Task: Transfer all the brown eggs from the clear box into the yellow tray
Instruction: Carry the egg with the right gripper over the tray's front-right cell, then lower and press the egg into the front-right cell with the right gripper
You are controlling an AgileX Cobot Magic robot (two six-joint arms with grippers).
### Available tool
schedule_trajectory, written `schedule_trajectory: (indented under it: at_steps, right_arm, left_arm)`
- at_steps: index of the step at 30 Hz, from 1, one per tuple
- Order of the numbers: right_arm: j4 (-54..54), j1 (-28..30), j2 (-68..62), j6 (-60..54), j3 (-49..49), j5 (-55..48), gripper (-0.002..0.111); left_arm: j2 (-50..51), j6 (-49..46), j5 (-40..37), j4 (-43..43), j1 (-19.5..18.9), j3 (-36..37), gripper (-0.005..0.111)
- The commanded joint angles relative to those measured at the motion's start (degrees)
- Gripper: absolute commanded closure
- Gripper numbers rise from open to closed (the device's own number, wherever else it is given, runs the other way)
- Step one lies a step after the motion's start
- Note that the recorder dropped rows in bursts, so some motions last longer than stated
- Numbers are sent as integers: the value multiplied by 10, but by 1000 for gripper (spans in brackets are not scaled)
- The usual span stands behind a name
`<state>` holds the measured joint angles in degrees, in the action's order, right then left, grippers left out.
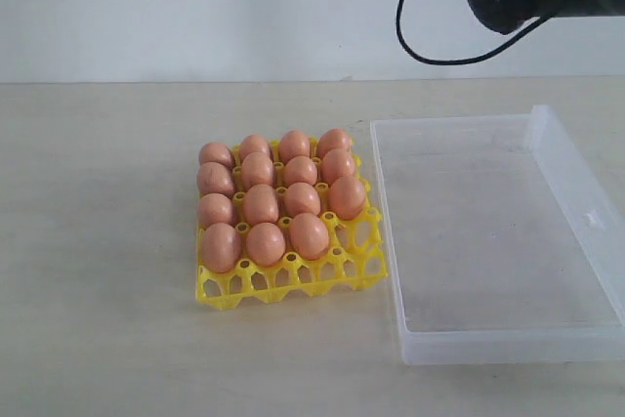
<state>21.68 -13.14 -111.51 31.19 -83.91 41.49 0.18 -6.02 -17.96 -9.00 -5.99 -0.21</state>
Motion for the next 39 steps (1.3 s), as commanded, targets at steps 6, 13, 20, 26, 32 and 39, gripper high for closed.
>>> schedule_trajectory:
  at_steps: [6,13,20,26,32,39]
  right_arm:
    - [221,0,0,228,198,170,108]
    - [193,-2,2,107,354,214,108]
    - [175,-2,10,40,440,247,108]
    - [163,-2,25,-3,479,183,108]
    - [168,-2,25,-20,479,110,108]
    - [171,-2,23,-30,479,62,108]
  left_arm:
    - [-2,-2,0,0,0,2,103]
    - [-2,-2,0,0,0,2,103]
    - [-2,-2,0,0,0,2,103]
    - [-2,-2,0,0,0,2,103]
    - [-2,-2,0,0,0,2,103]
    - [-2,-2,0,0,0,2,103]
